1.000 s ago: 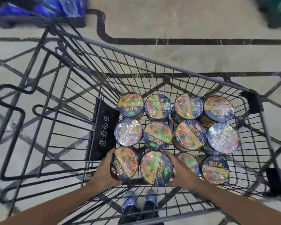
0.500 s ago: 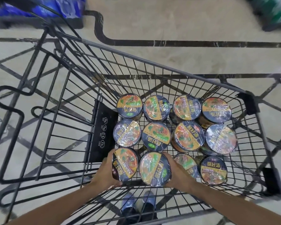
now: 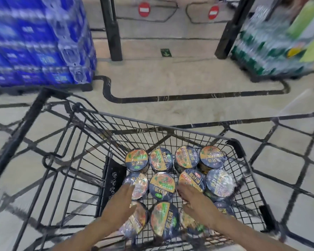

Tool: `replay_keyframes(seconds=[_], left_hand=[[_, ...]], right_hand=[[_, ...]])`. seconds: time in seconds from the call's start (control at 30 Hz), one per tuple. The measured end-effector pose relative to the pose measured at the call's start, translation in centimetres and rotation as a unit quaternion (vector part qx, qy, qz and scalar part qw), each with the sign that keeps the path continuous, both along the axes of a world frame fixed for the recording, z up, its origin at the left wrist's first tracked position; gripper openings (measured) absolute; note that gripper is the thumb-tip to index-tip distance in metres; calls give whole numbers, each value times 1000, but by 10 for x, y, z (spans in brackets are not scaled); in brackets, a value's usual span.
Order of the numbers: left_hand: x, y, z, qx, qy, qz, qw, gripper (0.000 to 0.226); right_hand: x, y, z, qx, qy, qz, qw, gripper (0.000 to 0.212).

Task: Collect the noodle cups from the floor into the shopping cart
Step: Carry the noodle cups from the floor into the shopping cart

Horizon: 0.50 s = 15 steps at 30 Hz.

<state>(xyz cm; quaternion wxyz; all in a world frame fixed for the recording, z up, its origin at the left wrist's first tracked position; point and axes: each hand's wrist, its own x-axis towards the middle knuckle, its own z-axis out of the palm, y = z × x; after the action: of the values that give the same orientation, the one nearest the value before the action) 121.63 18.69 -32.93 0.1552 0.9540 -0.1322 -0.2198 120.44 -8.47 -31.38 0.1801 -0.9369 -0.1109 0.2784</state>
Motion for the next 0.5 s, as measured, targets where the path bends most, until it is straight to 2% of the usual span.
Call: replay_keyframes(seconds=[0.17,0.27,0.37,0.5], left_hand=[[48,-44,104,82,-207,-144,964,64],[66,-59,148,132,-356,-207,902,66],[71,-74,187,151,-432,-238,857,64],[68,-100,222,119,-499,-299,805,66]], right_hand=[[33,-4,90,-39,-176,44,983,60],[39,-14,143,-49,-259,33,964,57],[32,-28,180,-71,-322,39,943,56],[4,-50,212,-112,-360,38,925,54]])
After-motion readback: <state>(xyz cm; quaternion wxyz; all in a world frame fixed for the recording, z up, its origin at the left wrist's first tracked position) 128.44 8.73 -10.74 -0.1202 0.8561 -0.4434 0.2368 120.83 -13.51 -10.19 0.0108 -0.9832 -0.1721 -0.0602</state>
